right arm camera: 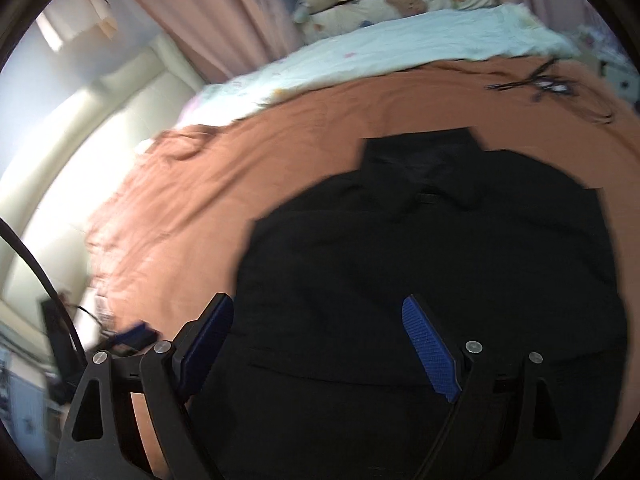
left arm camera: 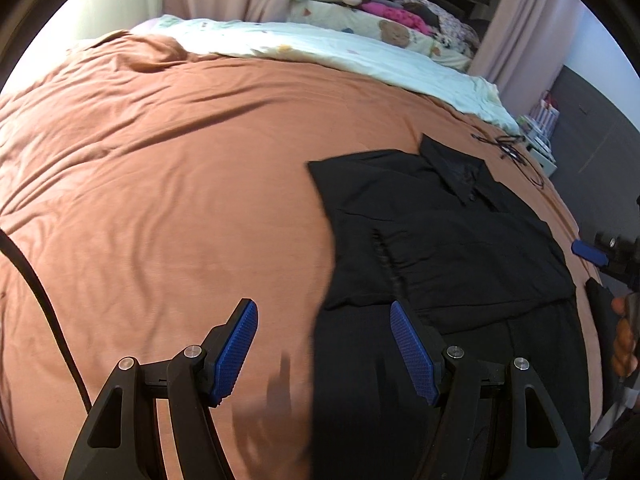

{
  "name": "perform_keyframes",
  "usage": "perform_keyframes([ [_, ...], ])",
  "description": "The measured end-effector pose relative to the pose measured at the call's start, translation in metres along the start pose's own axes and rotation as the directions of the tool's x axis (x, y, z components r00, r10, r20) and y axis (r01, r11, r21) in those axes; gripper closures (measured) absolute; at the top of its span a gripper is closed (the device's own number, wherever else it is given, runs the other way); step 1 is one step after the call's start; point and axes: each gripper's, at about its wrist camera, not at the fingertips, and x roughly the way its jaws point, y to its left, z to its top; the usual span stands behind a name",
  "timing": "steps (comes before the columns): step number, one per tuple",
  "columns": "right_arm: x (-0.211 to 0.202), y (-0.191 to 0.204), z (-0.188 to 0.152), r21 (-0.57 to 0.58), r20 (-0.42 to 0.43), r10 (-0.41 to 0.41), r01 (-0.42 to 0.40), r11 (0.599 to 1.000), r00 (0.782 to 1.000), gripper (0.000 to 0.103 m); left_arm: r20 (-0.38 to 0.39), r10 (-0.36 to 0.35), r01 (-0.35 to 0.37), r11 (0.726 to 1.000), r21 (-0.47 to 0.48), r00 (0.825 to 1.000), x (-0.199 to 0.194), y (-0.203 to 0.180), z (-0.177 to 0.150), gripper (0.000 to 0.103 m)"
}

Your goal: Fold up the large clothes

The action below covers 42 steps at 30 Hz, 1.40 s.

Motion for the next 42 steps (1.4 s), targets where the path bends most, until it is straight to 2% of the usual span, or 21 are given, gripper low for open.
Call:
perform_keyframes([
  [4, -0.025, -0.054, -0.015, 0.026, -0.001, -0.054, 0.054, 0.998, 0.999, 0.017, -0.031, -0.019, 0.020, 0.999, 0.032, 0.999, 0.020, -0.022, -0.001, 0.033],
  [5, -0.032, -0.064, -0.021, 0.033, 0.010, -0.089, 0.089, 0.996, 0.996, 0.017, -0.041, -0.022, 0.024, 0.999, 0.039, 0.999, 0.026, -0.028, -0.001, 0.033],
  [10, -0.067, -0.130, -0.041, 0.089, 0.044, -0.210, 0.206, 0.975, 0.977, 0.017, -0.099, -0.031, 0.035, 0.999, 0.037, 0.995, 0.056, -0.045, -0.003, 0.033],
  [13, -0.074, -0.159, -0.052, 0.125, 0.044, -0.280, 0.273, 0.954, 0.959, 0.020, -0.144, -0.015, 0.020, 0.999, 0.033, 0.989, 0.077, -0.052, -0.008, 0.033],
  [15, -0.076, -0.169, -0.062, 0.148, 0.031, -0.307, 0.299, 0.943, 0.951, 0.025, -0.173, -0.008, 0.015, 0.999, 0.039, 0.985, 0.090, -0.057, -0.013, 0.044],
  [17, -0.072, -0.176, -0.066, 0.168, 0.010, -0.325, 0.319, 0.933, 0.946, 0.037, -0.185, -0.030, 0.037, 0.999, 0.039, 0.982, 0.097, -0.061, -0.016, 0.073],
  [19, -0.070, -0.188, -0.070, 0.187, -0.013, -0.335, 0.331, 0.925, 0.942, 0.039, -0.178, 0.002, 0.008, 0.998, 0.058, 0.984, 0.095, -0.068, -0.016, 0.077],
  [20, -0.059, -0.169, -0.070, 0.194, -0.020, -0.339, 0.336, 0.922, 0.941, 0.040, -0.168, 0.028, -0.016, 0.997, 0.078, 0.985, 0.092, -0.072, -0.015, 0.087],
  [21, -0.056, -0.168, -0.071, 0.205, -0.025, -0.339, 0.337, 0.919, 0.940, 0.040, -0.156, 0.056, -0.040, 0.994, 0.105, 0.986, 0.088, -0.076, -0.014, 0.091],
  [25, -0.055, -0.175, -0.069, 0.229, -0.026, -0.337, 0.334, 0.914, 0.941, 0.043, -0.114, 0.041, -0.028, 0.993, 0.115, 0.993, 0.066, -0.077, 0.000, 0.097],
  [26, -0.050, -0.166, -0.068, 0.230, -0.027, -0.338, 0.335, 0.914, 0.941, 0.046, -0.099, 0.040, -0.028, 0.992, 0.119, 0.994, 0.060, -0.078, 0.006, 0.103],
  [28, -0.043, -0.165, -0.066, 0.235, -0.032, -0.339, 0.337, 0.912, 0.940, 0.049, -0.057, 0.066, -0.059, 0.990, 0.128, 0.996, 0.050, -0.076, 0.018, 0.103],
  [31, -0.025, -0.164, -0.062, 0.241, -0.037, -0.344, 0.342, 0.908, 0.938, 0.051, -0.040, 0.070, -0.066, 0.992, 0.104, 0.997, 0.050, -0.069, 0.033, 0.103],
  [33, -0.020, -0.165, -0.062, 0.236, -0.039, -0.353, 0.352, 0.906, 0.935, 0.051, -0.072, 0.069, -0.063, 0.995, 0.080, 0.995, 0.057, -0.062, 0.038, 0.103],
  [36, -0.009, -0.163, -0.059, 0.228, -0.035, -0.356, 0.354, 0.907, 0.934, 0.051, -0.127, 0.019, -0.016, 0.999, 0.030, 0.992, 0.064, -0.053, 0.034, 0.103],
  [39, -0.004, -0.162, -0.059, 0.207, -0.033, -0.360, 0.359, 0.910, 0.932, 0.051, -0.186, -0.004, 0.009, 1.000, 0.027, 0.982, 0.077, -0.051, 0.025, 0.100],
  [42, -0.006, -0.165, -0.062, 0.237, -0.021, -0.342, 0.337, 0.911, 0.939, 0.051, -0.204, -0.005, 0.008, 1.000, 0.018, 0.979, 0.090, -0.050, 0.020, 0.100],
])
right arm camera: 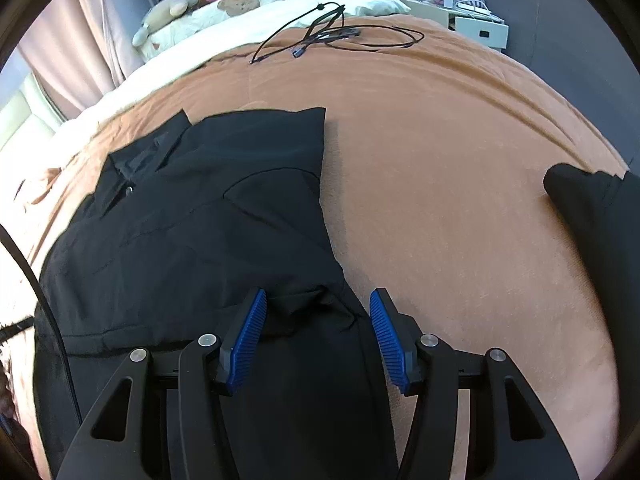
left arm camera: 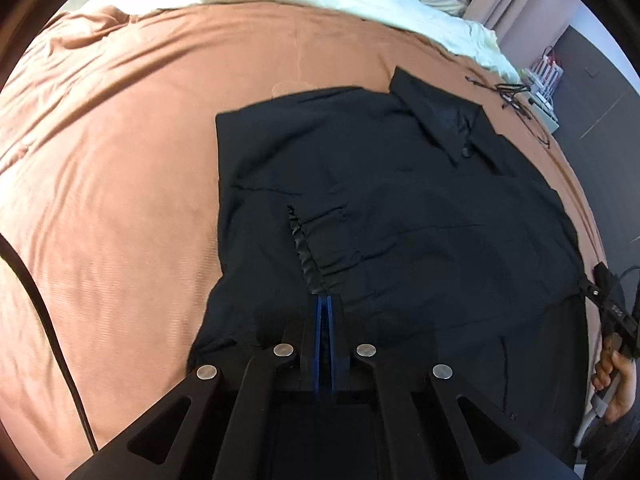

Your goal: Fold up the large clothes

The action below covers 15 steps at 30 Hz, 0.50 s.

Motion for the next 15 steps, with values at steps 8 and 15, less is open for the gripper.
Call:
perform_keyframes([
  [8, -0.008, -0.003, 0.001, -0.003, 0.009, 0.015, -0.015, 1.000, 1.000, 0.051, -0.017, -0.015, 0.014, 0.999, -0.028, 1.000, 0.013, -0.004, 0.006, 0.096],
  [15, -0.007, -0.009, -0.004, 0.021, 0.001, 0.038, -0.038, 0.999, 0.999, 0.051, 0.027, -0.049, 0.049, 0.999, -0.019, 0.998, -0.006, -0.005, 0.003, 0.046],
])
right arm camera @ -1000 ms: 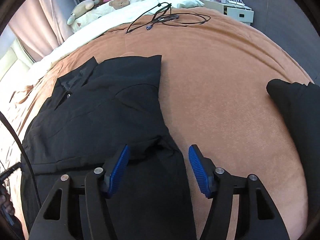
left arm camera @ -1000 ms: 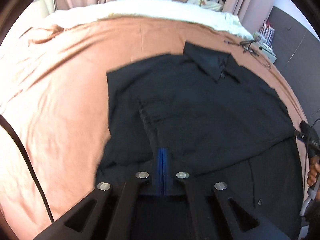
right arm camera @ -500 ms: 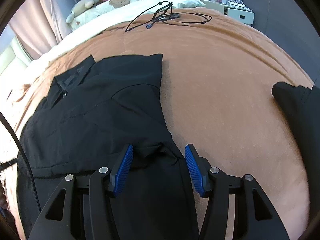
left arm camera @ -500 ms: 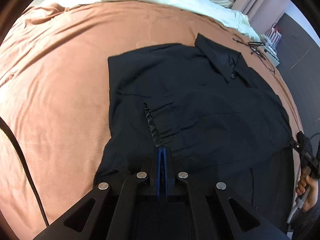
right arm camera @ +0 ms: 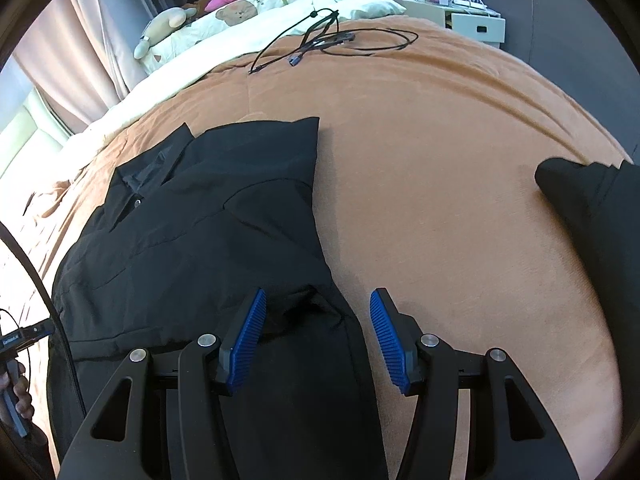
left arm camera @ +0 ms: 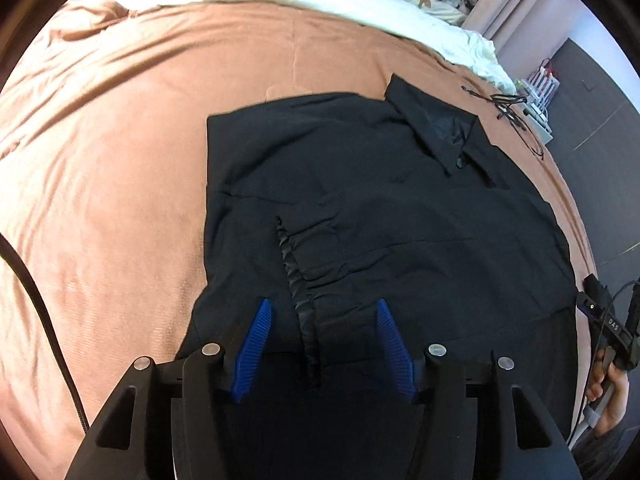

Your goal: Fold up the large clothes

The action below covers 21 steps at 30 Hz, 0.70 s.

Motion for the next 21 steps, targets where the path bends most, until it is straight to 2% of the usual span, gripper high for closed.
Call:
perform_keyframes([
  [2, 0.000, 0.000, -0.003, 0.004, -0.008, 0.009, -0.009, 1.000, 1.000, 0.051, 0.007, -0.008, 0.008, 1.000, -0.012, 1.000, 0.001, 0.001, 0.003, 0.046],
  [4, 0.000, 0.002, -0.004, 0.001, -0.012, 0.016, -0.016, 1.000, 1.000, 0.051, 0.005, 0.020, -0.020, 1.000, -0.014, 1.000, 0.007, 0.002, 0.005, 0.046],
  [7, -0.001, 0.005, -0.006, -0.013, -0.010, 0.002, -0.002, 1.000, 1.000, 0.051, -0.037, 0.025, -0.027, 0.999, -0.044, 0.999, 0.028, 0.005, 0.008, 0.057],
  [9, 0.001, 0.005, -0.007, -0.014, -0.011, -0.006, 0.005, 1.000, 1.000, 0.051, -0.042, 0.019, -0.021, 0.998, -0.059, 0.999, 0.036, 0.006, 0.009, 0.059],
  [10, 0.001, 0.005, -0.007, -0.017, -0.011, -0.011, 0.010, 1.000, 1.000, 0.051, -0.037, 0.020, -0.022, 0.998, -0.053, 0.999, 0.036, 0.004, 0.008, 0.066],
  [12, 0.003, 0.003, -0.006, -0.023, -0.006, -0.036, 0.036, 0.999, 0.999, 0.051, -0.037, 0.052, -0.053, 0.998, -0.027, 0.998, 0.036, -0.002, 0.008, 0.071],
  [14, 0.004, 0.001, -0.004, -0.015, -0.002, -0.041, 0.041, 0.999, 0.999, 0.051, -0.026, 0.088, -0.088, 0.996, 0.001, 0.996, 0.032, -0.007, 0.009, 0.091],
  [15, 0.005, 0.001, -0.003, -0.009, -0.002, -0.036, 0.036, 0.999, 0.999, 0.051, -0.017, 0.100, -0.100, 0.995, 0.008, 0.995, 0.028, -0.007, 0.011, 0.093],
  [19, 0.005, 0.006, 0.002, -0.012, 0.013, -0.035, 0.035, 0.999, 0.999, 0.051, 0.041, 0.068, -0.068, 0.998, -0.009, 0.997, 0.004, -0.001, 0.023, 0.103],
  [21, 0.006, 0.009, 0.003, -0.013, 0.018, -0.036, 0.036, 0.999, 0.999, 0.051, 0.071, 0.090, -0.090, 0.996, -0.004, 0.993, -0.003, 0.000, 0.030, 0.103],
])
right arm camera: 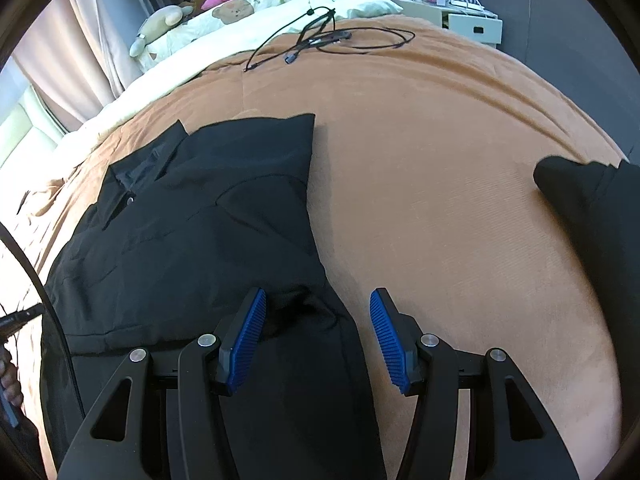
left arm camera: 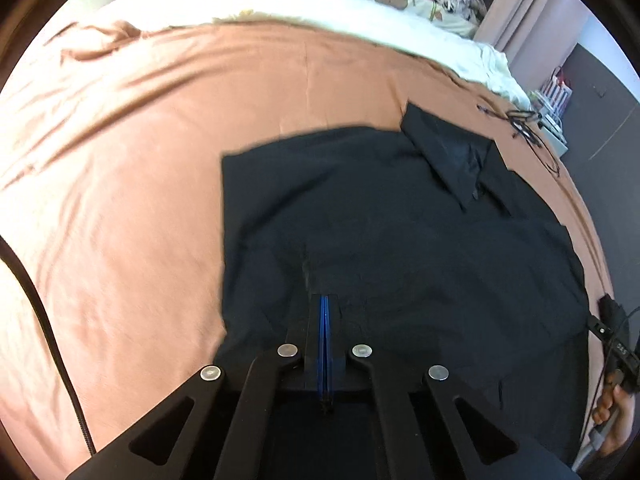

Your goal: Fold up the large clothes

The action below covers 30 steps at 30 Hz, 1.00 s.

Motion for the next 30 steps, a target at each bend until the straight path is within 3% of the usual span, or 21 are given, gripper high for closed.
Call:
perform_keyframes([
  [4, 0.007, 0.005, 0.004, -0.006, -0.001, -0.009, 0.009, 1.000, 1.000, 0.051, 0.010, -0.006, 0.006, 1.000, -0.024, 1.000, 0.002, 0.007, 0.009, 0.103],
  [9, 0.014, 0.005, 0.005, -0.011, -0.007, -0.015, 0.015, 1.000, 1.000, 0.051, -0.093, -0.057, 0.054, 0.998, -0.032, 0.994, 0.020, 0.006, -0.001, 0.103],
  [12, 0.016, 0.002, 0.005, -0.010, -0.013, -0.009, 0.009, 1.000, 1.000, 0.051, -0.129, -0.080, 0.077, 0.997, -0.029, 0.988, 0.027, 0.004, -0.010, 0.091],
  [14, 0.015, -0.001, 0.004, 0.001, -0.018, 0.002, -0.002, 1.000, 1.000, 0.051, -0.130, -0.097, 0.091, 0.995, -0.048, 0.987, 0.027, 0.006, -0.013, 0.065],
  [16, 0.014, -0.003, 0.004, -0.002, -0.019, 0.008, -0.008, 1.000, 1.000, 0.051, -0.121, -0.112, 0.106, 0.993, -0.055, 0.986, 0.026, 0.007, -0.014, 0.055],
  [22, 0.013, -0.004, 0.000, -0.006, -0.021, 0.009, -0.009, 1.000, 1.000, 0.051, -0.138, -0.095, 0.087, 0.994, -0.064, 0.986, 0.033, 0.007, -0.024, 0.057],
  [26, 0.015, -0.005, -0.003, 0.011, -0.025, 0.014, -0.014, 1.000, 1.000, 0.051, -0.123, -0.021, 0.022, 1.000, 0.001, 0.992, 0.036, -0.008, -0.025, 0.085],
  [30, 0.009, 0.000, -0.002, -0.012, -0.010, 0.009, -0.009, 1.000, 1.000, 0.051, -0.068, -0.015, 0.017, 1.000, 0.023, 0.998, 0.018, -0.009, -0.017, 0.096],
])
